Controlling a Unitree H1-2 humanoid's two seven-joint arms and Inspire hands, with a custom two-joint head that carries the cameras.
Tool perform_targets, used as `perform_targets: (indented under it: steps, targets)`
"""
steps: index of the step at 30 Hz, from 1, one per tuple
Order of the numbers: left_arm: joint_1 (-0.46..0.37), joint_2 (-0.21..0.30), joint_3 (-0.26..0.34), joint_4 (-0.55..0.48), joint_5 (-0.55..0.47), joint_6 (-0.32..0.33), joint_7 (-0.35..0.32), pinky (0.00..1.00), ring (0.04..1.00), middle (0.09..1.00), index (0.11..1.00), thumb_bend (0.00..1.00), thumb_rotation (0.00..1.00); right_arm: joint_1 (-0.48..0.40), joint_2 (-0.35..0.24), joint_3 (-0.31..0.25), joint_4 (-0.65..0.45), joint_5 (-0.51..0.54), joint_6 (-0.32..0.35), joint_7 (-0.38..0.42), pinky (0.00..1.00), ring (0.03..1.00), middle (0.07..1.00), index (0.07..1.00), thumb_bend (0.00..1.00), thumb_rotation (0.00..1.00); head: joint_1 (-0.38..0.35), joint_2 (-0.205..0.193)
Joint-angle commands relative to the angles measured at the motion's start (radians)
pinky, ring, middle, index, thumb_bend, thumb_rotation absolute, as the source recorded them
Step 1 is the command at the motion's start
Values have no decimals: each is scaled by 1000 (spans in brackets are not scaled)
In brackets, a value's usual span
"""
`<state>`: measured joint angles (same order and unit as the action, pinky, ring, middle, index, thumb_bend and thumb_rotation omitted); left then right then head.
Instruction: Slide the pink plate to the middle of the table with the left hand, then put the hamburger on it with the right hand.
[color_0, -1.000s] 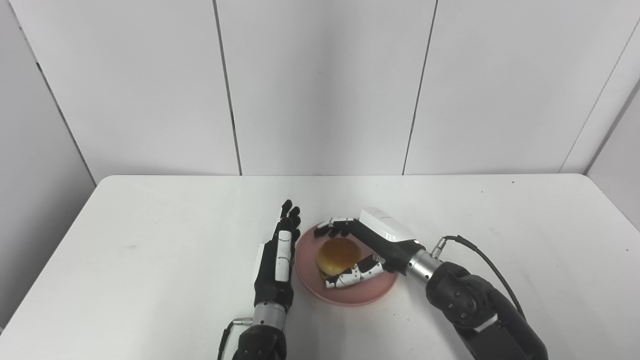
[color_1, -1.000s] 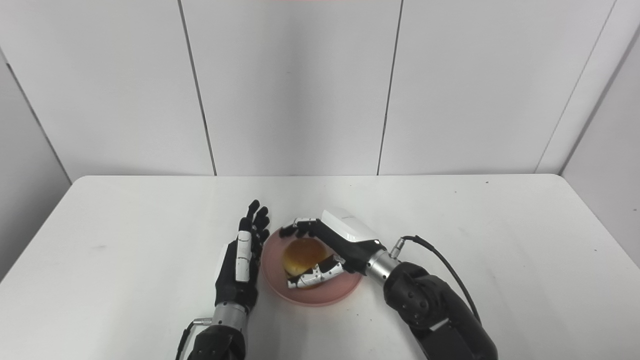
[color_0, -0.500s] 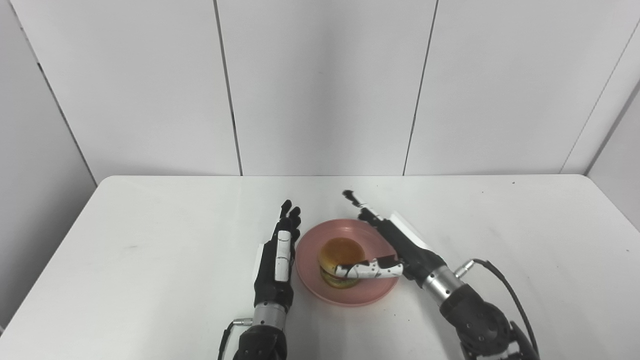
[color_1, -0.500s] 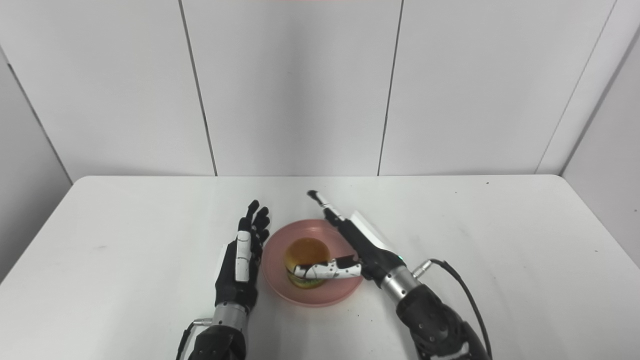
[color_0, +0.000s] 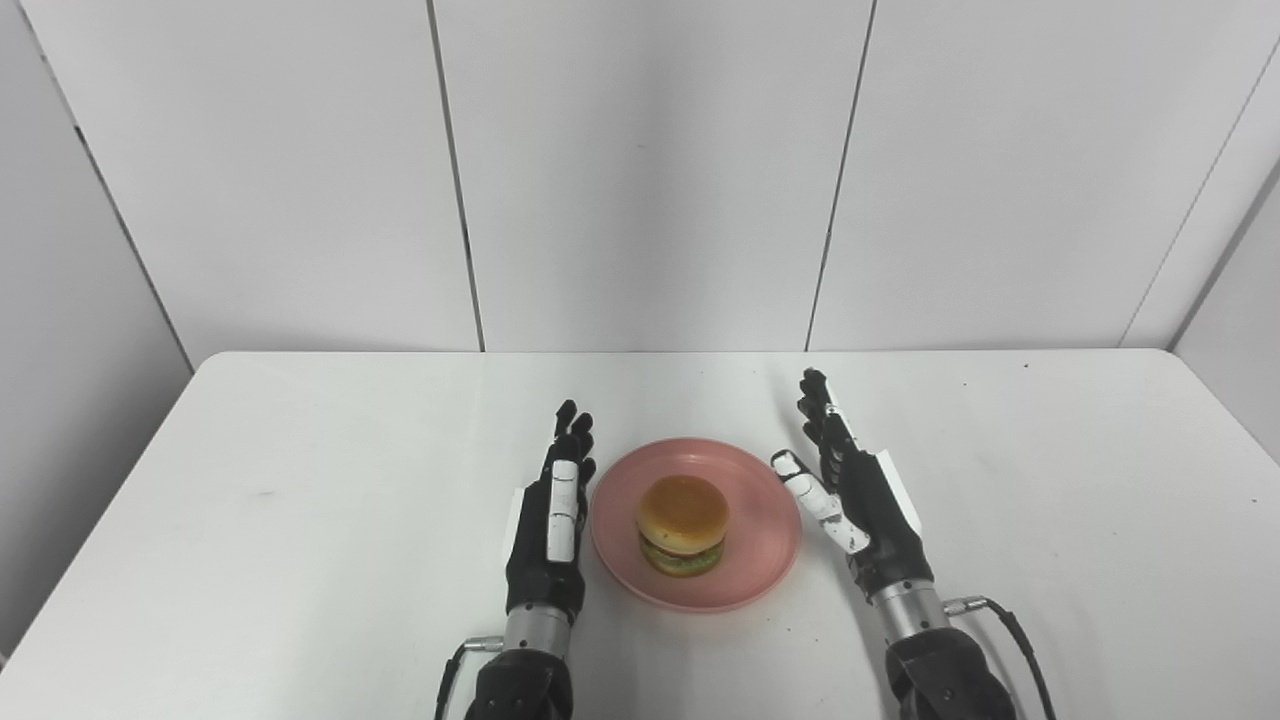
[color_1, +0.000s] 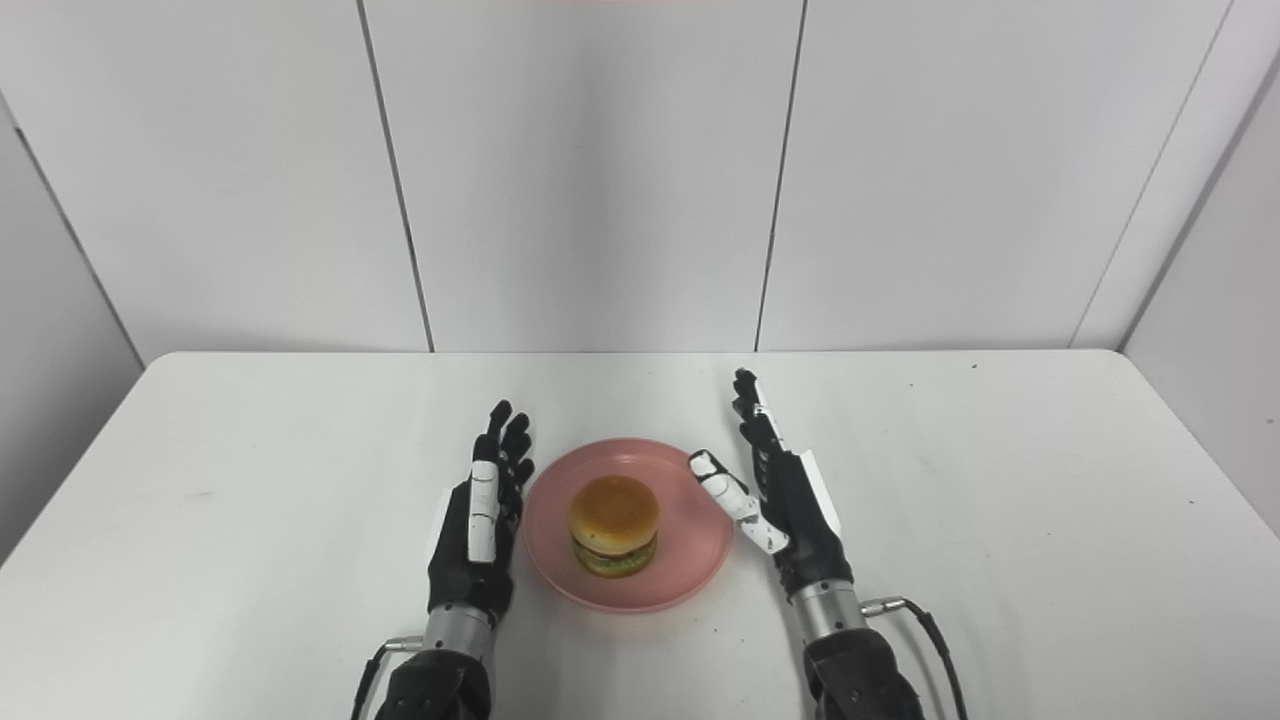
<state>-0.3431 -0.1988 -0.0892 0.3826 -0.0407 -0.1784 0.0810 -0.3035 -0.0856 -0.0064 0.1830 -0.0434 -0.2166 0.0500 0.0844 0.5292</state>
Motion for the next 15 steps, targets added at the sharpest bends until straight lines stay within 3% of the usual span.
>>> perform_targets:
  steps: [1,11,15]
  targets:
    - [38,-23,9,43,-4,-10,2,1000,1000,980,979,793,1000,3,14,-2,-61,34,5,6,1000,1000,1000,1000,580,783,0,-2]
    - [42,-18,9,38,-7,-7,-4,1000,1000,983,984,792,1000,93,46,-10,-227,140,262,12,1000,1000,1000,1000,531,896,-5,-1]
    - [39,-10,2,41,8,0,1,1000,1000,979,979,806,1000,107,62,-10,-260,137,305,-9,1000,1000,1000,1000,515,879,-8,-2]
